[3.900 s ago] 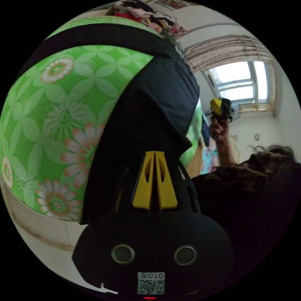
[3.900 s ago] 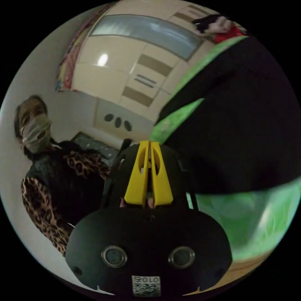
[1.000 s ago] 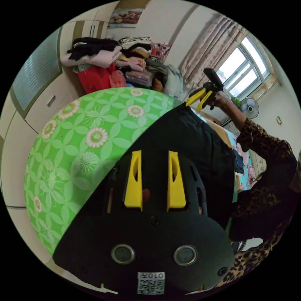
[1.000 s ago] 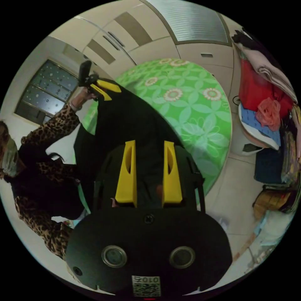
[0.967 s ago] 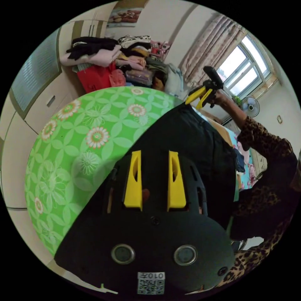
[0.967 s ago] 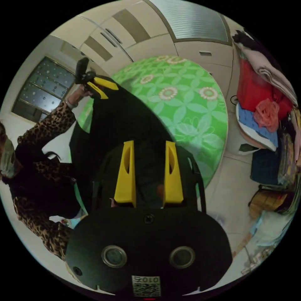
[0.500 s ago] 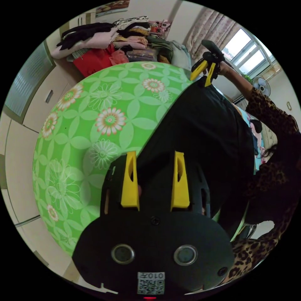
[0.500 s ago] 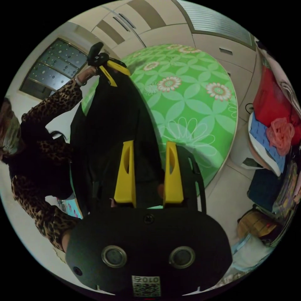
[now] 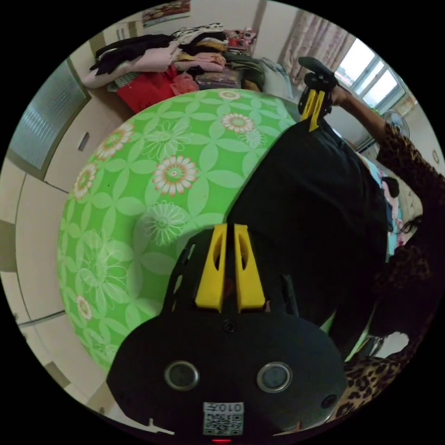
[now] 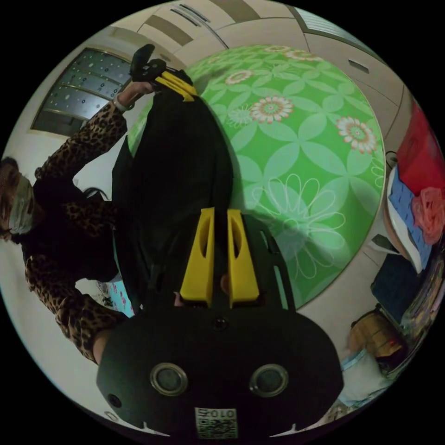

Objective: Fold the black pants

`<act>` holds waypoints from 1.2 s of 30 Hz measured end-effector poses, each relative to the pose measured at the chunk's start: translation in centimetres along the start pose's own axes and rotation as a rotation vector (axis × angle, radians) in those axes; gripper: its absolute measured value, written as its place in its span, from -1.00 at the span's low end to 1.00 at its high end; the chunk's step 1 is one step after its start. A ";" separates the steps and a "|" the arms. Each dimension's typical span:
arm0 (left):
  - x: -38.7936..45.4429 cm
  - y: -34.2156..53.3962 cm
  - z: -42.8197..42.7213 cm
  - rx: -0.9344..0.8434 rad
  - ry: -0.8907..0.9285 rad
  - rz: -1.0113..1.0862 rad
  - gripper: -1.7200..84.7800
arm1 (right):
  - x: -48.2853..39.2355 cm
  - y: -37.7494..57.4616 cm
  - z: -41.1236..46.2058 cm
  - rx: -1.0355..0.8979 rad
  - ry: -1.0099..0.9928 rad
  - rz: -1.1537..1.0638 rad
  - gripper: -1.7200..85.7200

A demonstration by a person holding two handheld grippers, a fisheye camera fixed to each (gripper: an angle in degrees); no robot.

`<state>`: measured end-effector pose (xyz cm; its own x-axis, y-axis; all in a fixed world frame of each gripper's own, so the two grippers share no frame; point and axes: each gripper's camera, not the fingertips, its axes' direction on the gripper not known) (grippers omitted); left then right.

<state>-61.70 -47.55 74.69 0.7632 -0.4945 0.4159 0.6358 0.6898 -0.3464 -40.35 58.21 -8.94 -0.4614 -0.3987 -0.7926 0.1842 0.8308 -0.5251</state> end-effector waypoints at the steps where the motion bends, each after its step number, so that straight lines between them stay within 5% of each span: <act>1: 0.0 0.2 0.0 -0.005 0.039 -0.038 -0.93 | -0.3 0.0 -0.4 0.023 -0.016 0.013 -0.84; 12: 10.1 6.8 -9.3 0.093 -0.015 -0.015 -0.96 | -16.1 0.4 -8.0 0.113 0.142 -0.115 -0.85; 22: 32.4 18.0 -17.2 0.217 -0.304 0.077 -0.96 | -42.1 7.1 -10.8 0.167 0.441 -0.354 -0.89; 28: 47.1 25.6 -14.4 0.205 -0.473 0.042 -0.96 | -55.8 13.0 -4.3 0.180 0.566 -0.402 -0.91; 36: 56.8 31.3 -8.5 0.254 -0.474 -0.061 -0.96 | -60.4 16.3 2.1 0.121 0.486 -0.230 -0.91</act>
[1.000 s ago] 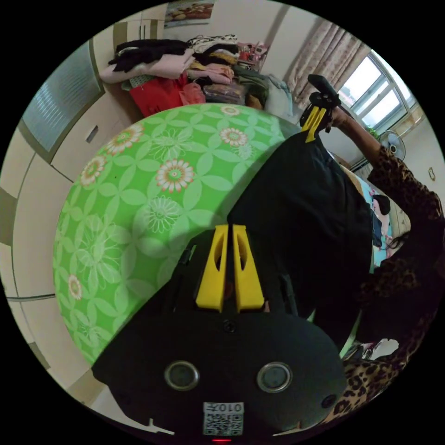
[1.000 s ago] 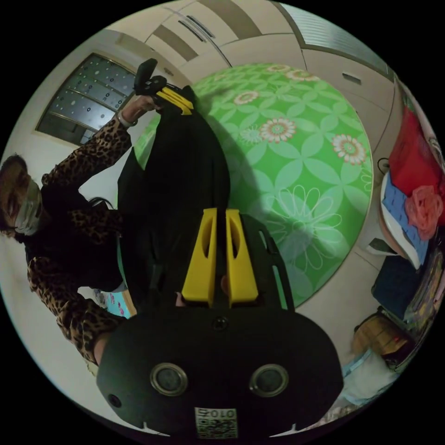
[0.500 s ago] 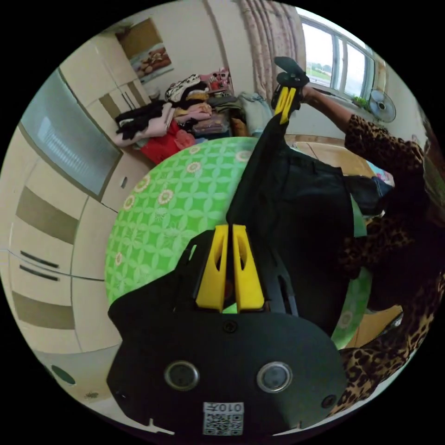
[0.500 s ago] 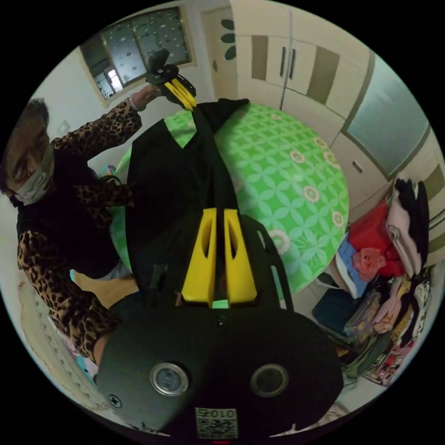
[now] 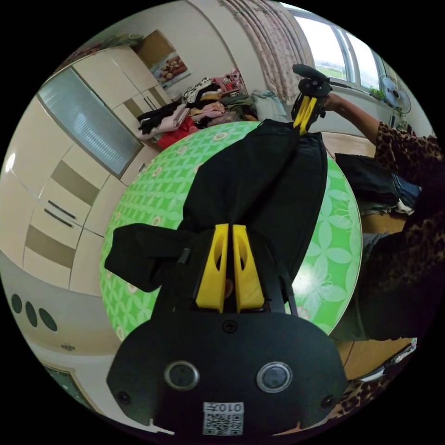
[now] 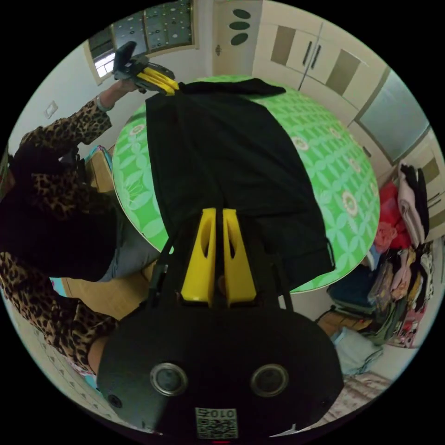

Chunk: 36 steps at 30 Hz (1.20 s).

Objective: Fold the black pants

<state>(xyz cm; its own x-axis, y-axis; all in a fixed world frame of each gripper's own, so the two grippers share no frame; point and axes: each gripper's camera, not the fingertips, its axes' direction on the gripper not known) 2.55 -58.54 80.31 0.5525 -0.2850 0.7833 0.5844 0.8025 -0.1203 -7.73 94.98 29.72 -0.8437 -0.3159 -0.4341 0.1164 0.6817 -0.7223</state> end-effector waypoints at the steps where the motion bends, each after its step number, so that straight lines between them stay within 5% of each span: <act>1: 0.8 0.4 0.3 -0.011 0.004 -0.012 -0.96 | 0.0 0.2 -0.6 0.001 -0.027 0.026 -0.91; 10: 4.7 2.2 -5.1 0.112 -0.033 0.004 -0.96 | -5.4 4.9 -11.2 0.237 -0.002 -0.009 -0.90; 16: 9.6 3.9 1.7 -0.100 0.090 0.116 -0.96 | -6.6 5.4 -10.0 0.113 -0.102 0.030 -0.86; 22: 9.1 6.1 0.3 0.008 0.144 0.037 -0.96 | -6.0 9.2 -16.0 0.260 -0.241 0.120 -0.89; 30: 7.8 5.7 -5.9 0.136 0.118 0.032 -0.96 | -9.7 10.7 -28.6 0.416 -0.124 0.072 -0.92; 36: 11.2 7.7 -3.5 0.074 0.175 0.072 -0.96 | -12.1 11.7 -27.4 0.250 -0.204 0.072 -0.93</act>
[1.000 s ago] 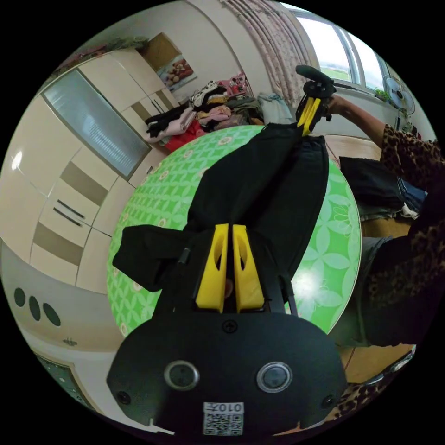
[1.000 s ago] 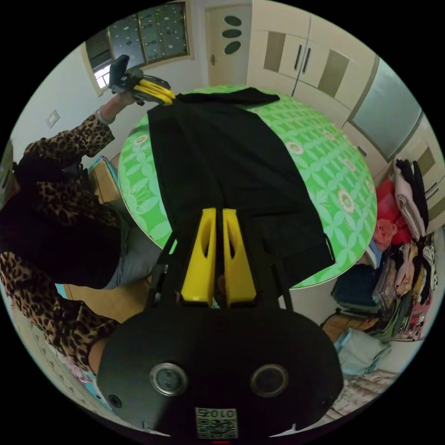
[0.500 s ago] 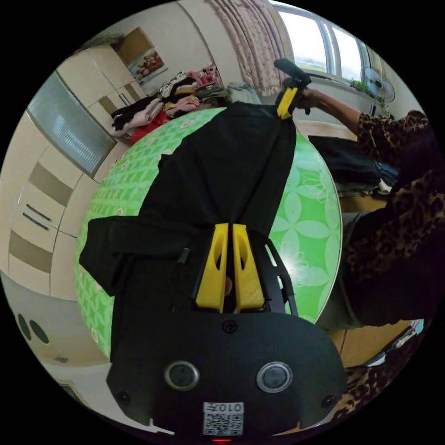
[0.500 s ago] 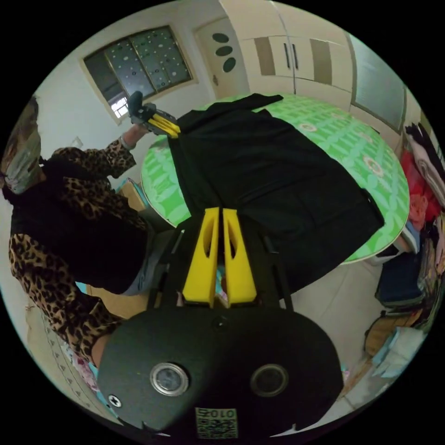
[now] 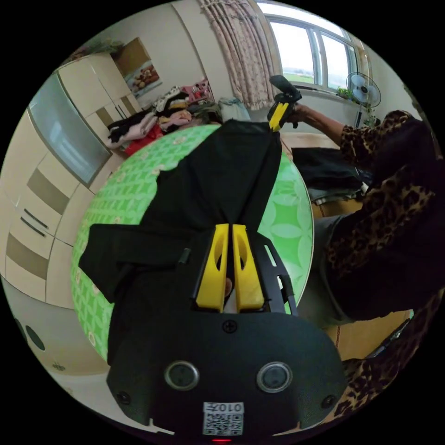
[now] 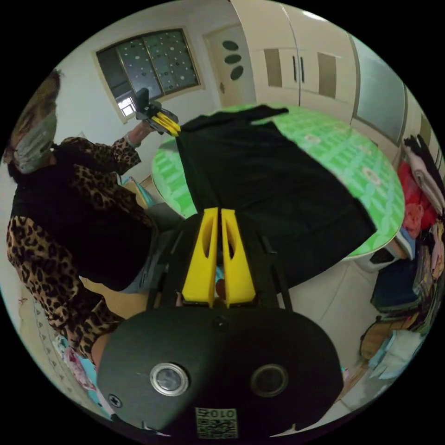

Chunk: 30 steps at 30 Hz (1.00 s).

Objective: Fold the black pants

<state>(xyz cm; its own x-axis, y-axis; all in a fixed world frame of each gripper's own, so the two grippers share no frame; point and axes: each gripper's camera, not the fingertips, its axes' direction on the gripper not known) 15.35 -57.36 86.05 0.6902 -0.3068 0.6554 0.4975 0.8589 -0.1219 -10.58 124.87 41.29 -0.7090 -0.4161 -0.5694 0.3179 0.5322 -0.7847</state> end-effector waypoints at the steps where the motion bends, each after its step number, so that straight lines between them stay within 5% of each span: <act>1: 0.2 0.3 1.3 -0.033 0.023 -0.007 -0.96 | 0.0 0.1 0.7 -0.043 -0.005 0.021 -0.93; 10: -0.7 -1.7 -4.2 0.074 -0.051 -0.020 -0.97 | -3.2 0.6 -12.1 0.185 0.013 -0.008 -0.93; 16: 1.9 -0.1 -4.3 0.106 0.004 0.024 -0.96 | -5.7 4.8 -12.3 0.156 -0.049 -0.031 -0.93; 20: 2.9 3.1 3.2 -0.047 0.156 -0.060 -0.96 | -4.8 6.0 -8.5 0.018 -0.116 0.034 -0.93; 26: 1.5 2.5 -2.7 0.129 0.098 -0.077 -0.96 | -6.0 7.8 -16.4 0.199 -0.107 -0.041 -0.92; 30: 2.5 2.3 -1.1 0.048 0.107 -0.027 -0.96 | -5.6 9.5 -14.1 0.052 -0.048 0.010 -0.88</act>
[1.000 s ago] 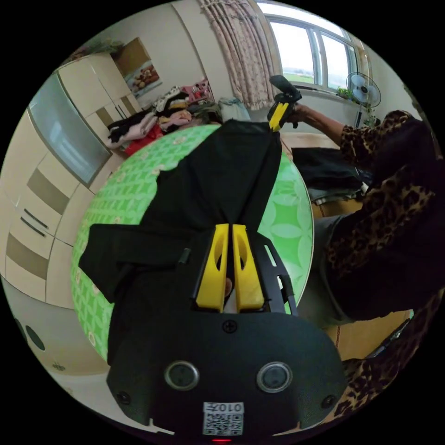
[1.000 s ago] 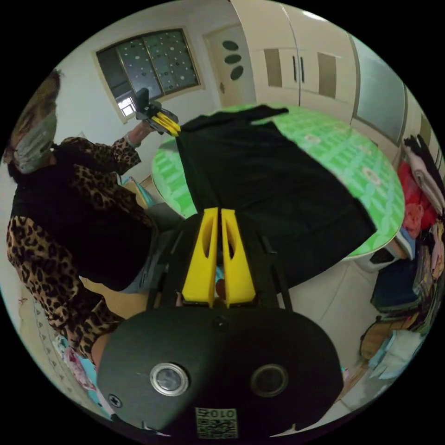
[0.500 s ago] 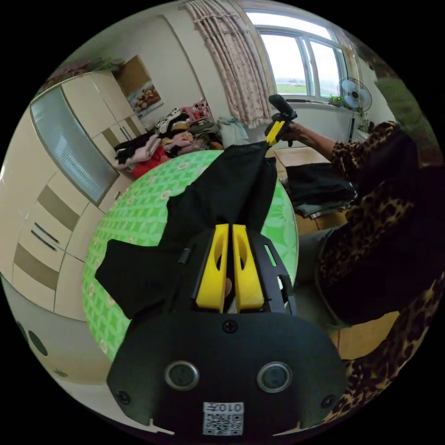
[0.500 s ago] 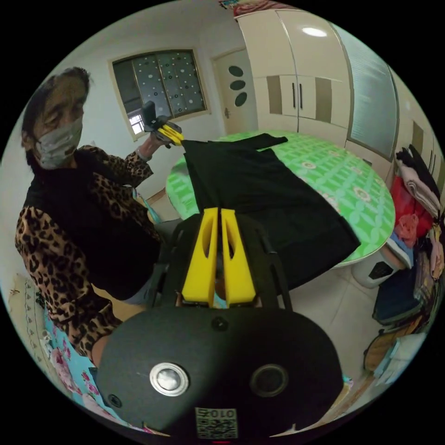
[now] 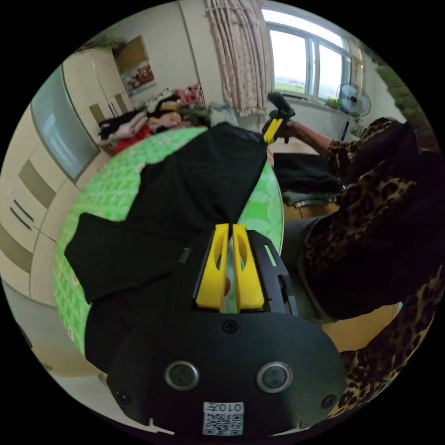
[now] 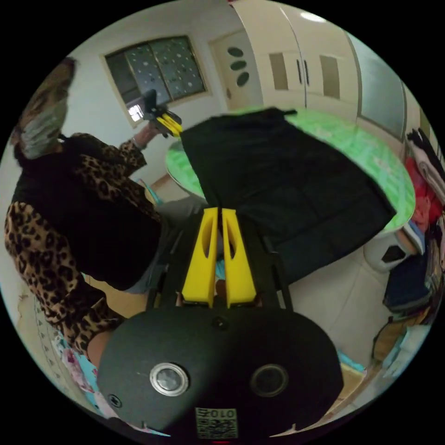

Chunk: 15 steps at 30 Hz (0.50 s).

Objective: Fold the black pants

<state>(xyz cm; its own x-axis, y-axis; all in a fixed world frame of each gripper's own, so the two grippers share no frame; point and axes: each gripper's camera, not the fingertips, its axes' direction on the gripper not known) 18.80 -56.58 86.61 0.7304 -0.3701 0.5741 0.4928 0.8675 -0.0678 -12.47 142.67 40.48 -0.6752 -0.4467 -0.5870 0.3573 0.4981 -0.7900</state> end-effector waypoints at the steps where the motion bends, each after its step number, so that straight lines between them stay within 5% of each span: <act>1: -0.1 0.3 2.3 -0.073 0.027 -0.020 -0.96 | 0.8 0.8 1.0 -0.005 -0.017 0.034 -0.87; 9: -0.9 2.6 2.0 -0.018 0.045 -0.104 -0.97 | 3.4 11.5 -7.4 0.515 -0.175 0.138 -0.88; 15: -3.4 7.1 0.2 0.204 0.125 -0.249 -0.97 | 6.5 20.0 -3.6 0.554 -0.240 0.461 -0.82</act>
<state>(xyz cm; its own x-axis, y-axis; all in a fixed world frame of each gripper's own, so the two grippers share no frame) 19.75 -49.09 84.36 0.6584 -0.6054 0.4472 0.5675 0.7896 0.2335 -12.05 152.43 21.45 -0.2423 -0.4649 -0.8516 0.8840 0.2560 -0.3912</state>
